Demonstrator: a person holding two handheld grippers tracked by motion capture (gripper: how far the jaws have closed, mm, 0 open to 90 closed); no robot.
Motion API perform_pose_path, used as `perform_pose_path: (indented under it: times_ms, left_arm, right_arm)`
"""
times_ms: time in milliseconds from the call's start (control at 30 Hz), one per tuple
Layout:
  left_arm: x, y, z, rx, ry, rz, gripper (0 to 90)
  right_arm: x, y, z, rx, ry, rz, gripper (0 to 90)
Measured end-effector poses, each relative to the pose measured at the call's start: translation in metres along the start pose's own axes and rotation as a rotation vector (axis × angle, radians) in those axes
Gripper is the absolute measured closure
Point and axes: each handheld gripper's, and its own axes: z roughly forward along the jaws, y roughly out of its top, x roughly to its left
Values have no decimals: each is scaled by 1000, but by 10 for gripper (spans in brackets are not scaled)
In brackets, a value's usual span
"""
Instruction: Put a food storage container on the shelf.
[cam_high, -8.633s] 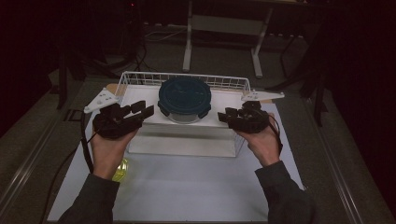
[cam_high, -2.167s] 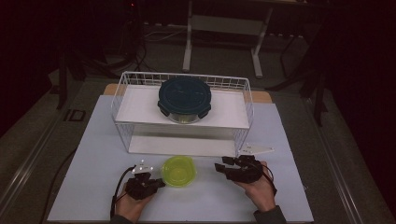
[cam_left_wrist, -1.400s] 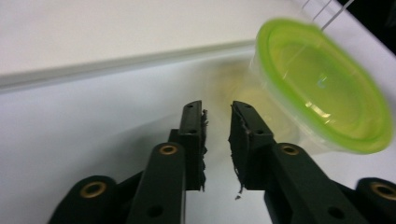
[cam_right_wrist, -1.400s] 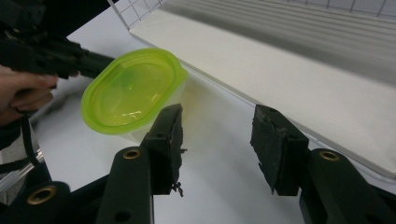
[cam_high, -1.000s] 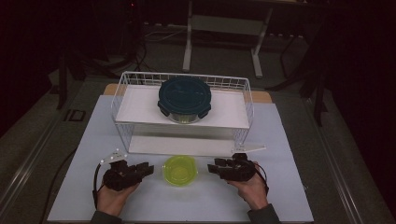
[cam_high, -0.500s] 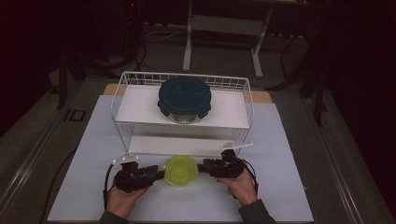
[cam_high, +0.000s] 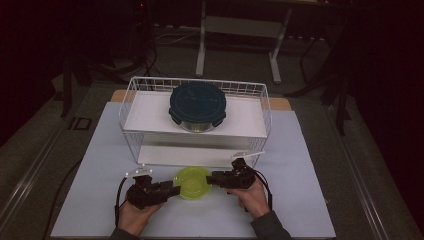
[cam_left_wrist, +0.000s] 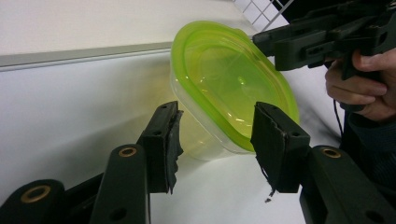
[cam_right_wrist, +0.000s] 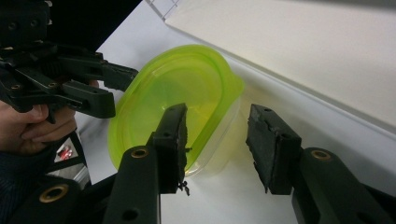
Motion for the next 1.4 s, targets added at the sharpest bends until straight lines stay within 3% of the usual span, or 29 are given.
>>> perform_pose_path:
  times_ms: [400, 600, 733, 933, 1100, 1200, 1400]
  left_arm:
    - [2, 3, -3, -1, -4, -11, 648]
    - [1, 2, -6, -1, -6, -12, 693]
    - [0, 1, -7, 7, -11, -13, 697]
    - [-5, -2, -5, 35, -40, 3, 697]
    - [-9, -2, -7, 36, -33, 14, 732]
    - [-12, -1, -7, 38, -7, 21, 769]
    - [-14, 3, -6, 17, -2, 15, 791]
  right_arm:
    - [1, -3, 6, 42, 29, 11, 646]
    - [1, -6, 5, 46, 66, 38, 674]
    - [4, -9, 3, 53, 80, 24, 693]
    - [7, -13, 1, 48, 108, 24, 757]
    - [10, -16, -2, 42, 118, 21, 781]
    - [10, -18, -5, 33, 127, 20, 810]
    - [11, -20, -8, 9, 110, 3, 817]
